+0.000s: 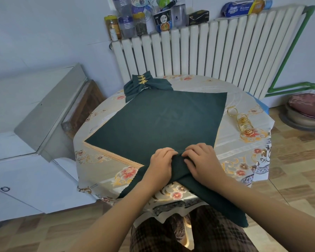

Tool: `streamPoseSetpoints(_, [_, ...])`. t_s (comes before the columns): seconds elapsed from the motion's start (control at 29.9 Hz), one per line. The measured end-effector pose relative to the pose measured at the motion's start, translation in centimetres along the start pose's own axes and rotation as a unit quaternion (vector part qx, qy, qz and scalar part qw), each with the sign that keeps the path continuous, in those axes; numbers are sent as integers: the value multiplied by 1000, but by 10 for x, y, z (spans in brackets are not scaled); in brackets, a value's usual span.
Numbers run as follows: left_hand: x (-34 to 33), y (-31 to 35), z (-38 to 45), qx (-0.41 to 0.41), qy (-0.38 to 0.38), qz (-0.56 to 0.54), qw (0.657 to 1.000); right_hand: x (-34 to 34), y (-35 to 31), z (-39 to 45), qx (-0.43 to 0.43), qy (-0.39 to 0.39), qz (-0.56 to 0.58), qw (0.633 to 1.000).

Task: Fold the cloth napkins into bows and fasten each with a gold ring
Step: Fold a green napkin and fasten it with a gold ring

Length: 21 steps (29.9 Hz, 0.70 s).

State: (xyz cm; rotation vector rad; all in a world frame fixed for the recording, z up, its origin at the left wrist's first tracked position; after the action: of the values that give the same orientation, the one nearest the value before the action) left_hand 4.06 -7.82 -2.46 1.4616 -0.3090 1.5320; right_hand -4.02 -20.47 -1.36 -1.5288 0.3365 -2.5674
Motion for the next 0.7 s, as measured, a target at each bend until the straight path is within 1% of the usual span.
streamPoseSetpoints(0.03, [-1, -4, -2, -16, 3, -7, 1000, -3, -1, -4, 11, -30, 4, 999])
streamPoseSetpoints(0.13, [1, -10, -3, -65, -7, 26, 998, -9, -2, -13, 13, -125, -9, 992])
streamPoseSetpoints(0.2, [4, -13, -1, -66, -28, 16, 997, -11, -2, -15, 13, -161, -18, 987])
streamPoseSetpoints(0.37, [5, -18, 16, -14, -32, -54, 998, -13, -3, -15, 11, -189, -54, 981])
streamPoseSetpoints(0.53, [6, -19, 25, 30, -10, -103, 994, -13, -5, -16, 20, -218, -78, 973])
streamPoseSetpoints(0.63, [6, -23, 29, 48, -30, -110, 992, -12, -6, -18, 29, -233, -76, 969])
streamPoseSetpoints(0.7, [7, -22, 31, 55, -48, -111, 991, -11, -7, -18, 34, -229, -78, 970])
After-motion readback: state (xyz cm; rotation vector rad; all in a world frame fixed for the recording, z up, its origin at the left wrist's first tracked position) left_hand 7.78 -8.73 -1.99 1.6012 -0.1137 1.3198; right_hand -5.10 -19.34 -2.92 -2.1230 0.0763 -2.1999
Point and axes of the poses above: each hand's wrist, its own z-axis towards the middle knuckle, its own x-axis out of the back of the hand, y = z × x, the point moved 4 cm from there along z, towards the middle knuckle, and after that the axes turned 2 degrees about z, right-handed, at the moved point
